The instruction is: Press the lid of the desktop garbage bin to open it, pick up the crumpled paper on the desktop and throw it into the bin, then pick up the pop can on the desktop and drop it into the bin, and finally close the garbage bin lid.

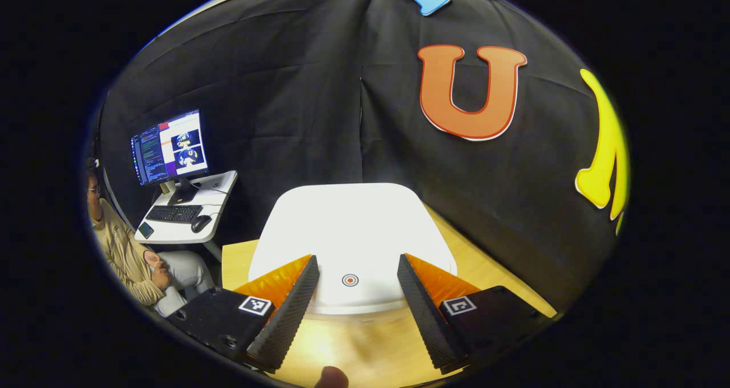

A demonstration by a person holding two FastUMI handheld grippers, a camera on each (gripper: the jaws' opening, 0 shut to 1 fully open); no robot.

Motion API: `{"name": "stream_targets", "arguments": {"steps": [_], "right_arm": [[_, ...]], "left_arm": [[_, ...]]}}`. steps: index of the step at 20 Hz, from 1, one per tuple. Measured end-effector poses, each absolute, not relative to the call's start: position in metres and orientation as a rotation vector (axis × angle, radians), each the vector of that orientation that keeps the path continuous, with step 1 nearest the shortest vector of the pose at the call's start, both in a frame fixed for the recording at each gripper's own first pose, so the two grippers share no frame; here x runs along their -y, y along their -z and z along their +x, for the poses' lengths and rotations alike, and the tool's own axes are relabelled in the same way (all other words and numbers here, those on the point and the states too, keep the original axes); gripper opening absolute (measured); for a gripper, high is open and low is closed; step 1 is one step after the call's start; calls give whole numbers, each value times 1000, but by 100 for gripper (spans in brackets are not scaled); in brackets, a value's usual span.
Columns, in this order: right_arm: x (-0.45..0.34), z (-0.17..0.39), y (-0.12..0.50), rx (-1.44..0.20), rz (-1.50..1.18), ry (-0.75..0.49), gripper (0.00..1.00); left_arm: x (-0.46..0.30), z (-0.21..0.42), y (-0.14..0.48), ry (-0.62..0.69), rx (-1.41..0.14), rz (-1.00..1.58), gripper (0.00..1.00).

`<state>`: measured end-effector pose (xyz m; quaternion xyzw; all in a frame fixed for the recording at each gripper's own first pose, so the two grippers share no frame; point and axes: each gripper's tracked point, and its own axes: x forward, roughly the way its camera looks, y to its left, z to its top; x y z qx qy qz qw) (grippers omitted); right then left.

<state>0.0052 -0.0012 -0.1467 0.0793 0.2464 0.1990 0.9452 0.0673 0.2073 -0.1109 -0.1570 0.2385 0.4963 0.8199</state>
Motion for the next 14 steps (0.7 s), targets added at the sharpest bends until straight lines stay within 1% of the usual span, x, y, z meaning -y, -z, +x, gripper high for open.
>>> {"name": "stream_targets", "arguments": {"steps": [5,7,12,14], "right_arm": [[-11,0,158,-535,192,-424,90],[-19,0,153,-524,184,-442,90],[-40,8,127,-441,139,-473,91],[-47,16,108,-380,107,-469,90]], "left_arm": [[-204,73,106,-1014,-482,-263,94],[-204,73,103,-1002,-454,-219,93],[-207,71,90,-875,-381,-139,92],[-201,73,68,-784,-309,-150,92]]}}
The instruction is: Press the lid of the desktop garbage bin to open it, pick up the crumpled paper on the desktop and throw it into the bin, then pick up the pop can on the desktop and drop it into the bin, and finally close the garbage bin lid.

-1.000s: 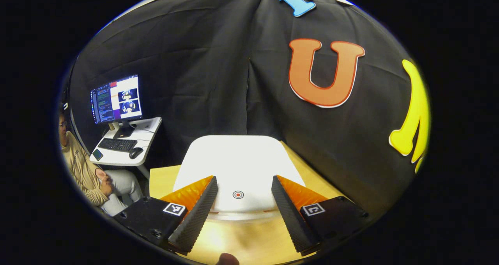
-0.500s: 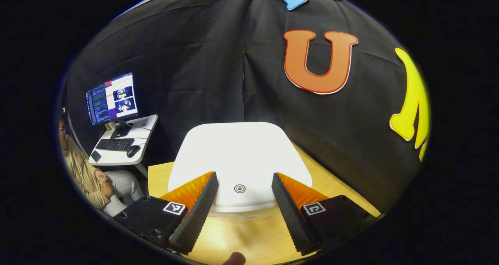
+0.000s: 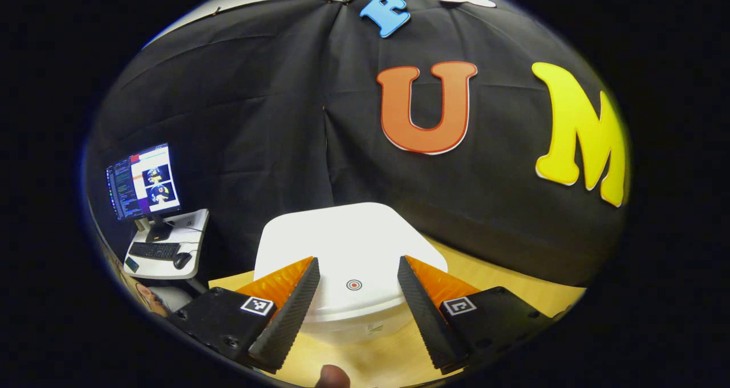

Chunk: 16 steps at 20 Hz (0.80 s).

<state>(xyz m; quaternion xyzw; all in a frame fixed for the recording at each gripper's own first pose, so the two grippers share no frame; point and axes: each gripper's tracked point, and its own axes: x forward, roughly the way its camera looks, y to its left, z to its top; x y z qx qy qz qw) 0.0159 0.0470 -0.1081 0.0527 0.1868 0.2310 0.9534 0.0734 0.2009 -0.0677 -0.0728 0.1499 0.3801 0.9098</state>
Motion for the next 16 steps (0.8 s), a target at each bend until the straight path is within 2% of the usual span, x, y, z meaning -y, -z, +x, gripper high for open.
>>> {"name": "stream_targets", "arguments": {"steps": [6,13,16], "right_arm": [[-79,38,44,-191,85,-410,91],[-102,38,-4,-67,40,-316,90],[-104,32,-25,-8,28,-271,90]], "left_arm": [[-161,57,-7,-517,-116,-131,92],[-127,32,-43,-236,18,-93,91],[-115,24,-54,-154,37,-102,92]]}}
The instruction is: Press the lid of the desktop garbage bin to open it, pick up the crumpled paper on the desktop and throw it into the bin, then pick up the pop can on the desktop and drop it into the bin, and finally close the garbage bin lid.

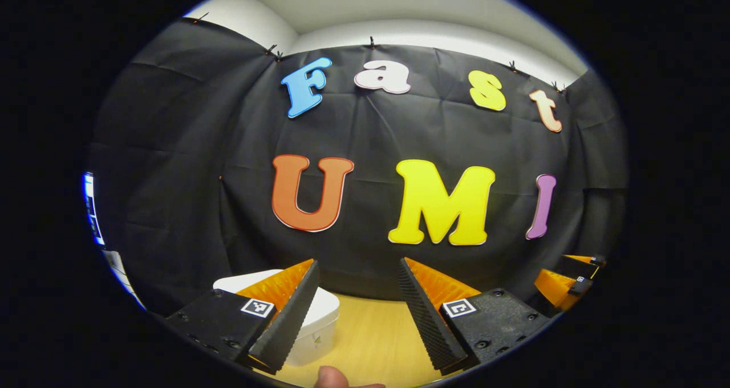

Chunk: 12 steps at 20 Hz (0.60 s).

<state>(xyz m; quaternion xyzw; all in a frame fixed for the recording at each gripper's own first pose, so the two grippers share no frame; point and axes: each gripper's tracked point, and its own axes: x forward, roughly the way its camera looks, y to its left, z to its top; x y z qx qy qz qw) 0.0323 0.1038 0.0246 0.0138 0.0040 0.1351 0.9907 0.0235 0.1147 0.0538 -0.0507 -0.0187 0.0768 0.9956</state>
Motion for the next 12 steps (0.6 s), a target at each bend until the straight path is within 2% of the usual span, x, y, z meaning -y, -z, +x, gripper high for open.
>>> {"name": "stream_targets", "arguments": {"steps": [6,12], "right_arm": [[-103,20,-52,64,30,-179,91],[-89,13,-45,46,44,-115,93]], "left_arm": [[-75,14,-55,-54,84,-54,92],[-44,15,-52,7,78,-60,92]]}}
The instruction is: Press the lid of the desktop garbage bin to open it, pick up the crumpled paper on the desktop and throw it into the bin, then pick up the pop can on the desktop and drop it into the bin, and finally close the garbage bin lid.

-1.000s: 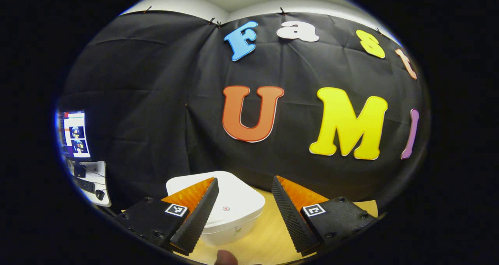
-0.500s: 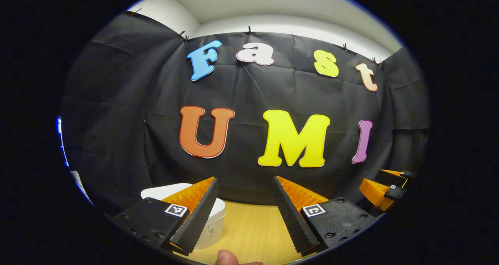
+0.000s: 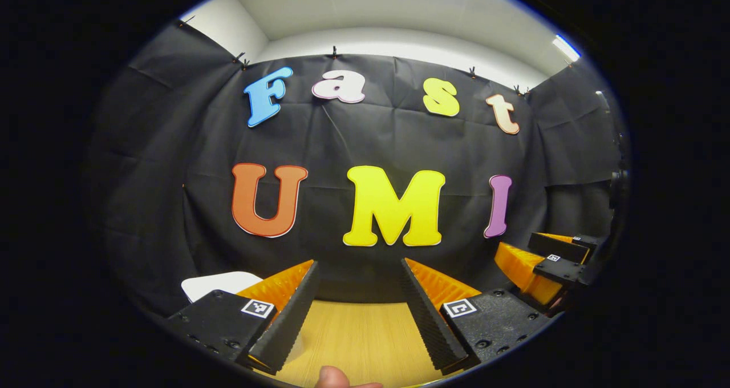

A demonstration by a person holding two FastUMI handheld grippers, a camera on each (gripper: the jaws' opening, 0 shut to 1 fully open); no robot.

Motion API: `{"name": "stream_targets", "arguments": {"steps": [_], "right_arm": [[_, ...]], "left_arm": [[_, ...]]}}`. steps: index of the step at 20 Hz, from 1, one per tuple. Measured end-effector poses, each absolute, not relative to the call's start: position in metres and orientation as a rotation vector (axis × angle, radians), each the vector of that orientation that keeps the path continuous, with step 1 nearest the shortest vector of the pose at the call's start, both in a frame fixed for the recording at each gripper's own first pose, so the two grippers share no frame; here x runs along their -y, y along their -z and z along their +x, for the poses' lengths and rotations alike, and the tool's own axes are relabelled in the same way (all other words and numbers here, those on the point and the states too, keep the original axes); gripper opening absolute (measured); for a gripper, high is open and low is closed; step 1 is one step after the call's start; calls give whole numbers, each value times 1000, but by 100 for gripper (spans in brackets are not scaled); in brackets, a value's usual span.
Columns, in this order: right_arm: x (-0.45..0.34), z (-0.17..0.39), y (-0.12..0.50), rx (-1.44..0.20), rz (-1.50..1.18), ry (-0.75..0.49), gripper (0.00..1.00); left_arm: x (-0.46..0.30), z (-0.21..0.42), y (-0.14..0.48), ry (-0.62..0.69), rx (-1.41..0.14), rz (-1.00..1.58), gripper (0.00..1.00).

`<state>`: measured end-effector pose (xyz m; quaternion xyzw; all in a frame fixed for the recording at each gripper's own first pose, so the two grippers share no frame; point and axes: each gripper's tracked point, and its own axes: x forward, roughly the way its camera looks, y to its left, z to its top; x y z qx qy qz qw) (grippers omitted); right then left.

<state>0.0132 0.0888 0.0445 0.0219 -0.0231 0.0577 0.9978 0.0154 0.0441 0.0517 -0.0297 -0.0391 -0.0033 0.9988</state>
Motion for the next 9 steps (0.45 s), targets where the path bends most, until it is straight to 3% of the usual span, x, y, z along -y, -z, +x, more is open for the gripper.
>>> {"name": "stream_targets", "arguments": {"steps": [9], "right_arm": [[-87,10,-29,15,58,-132,92]], "left_arm": [[-47,9,-47,-6,66,-1,92]]}}
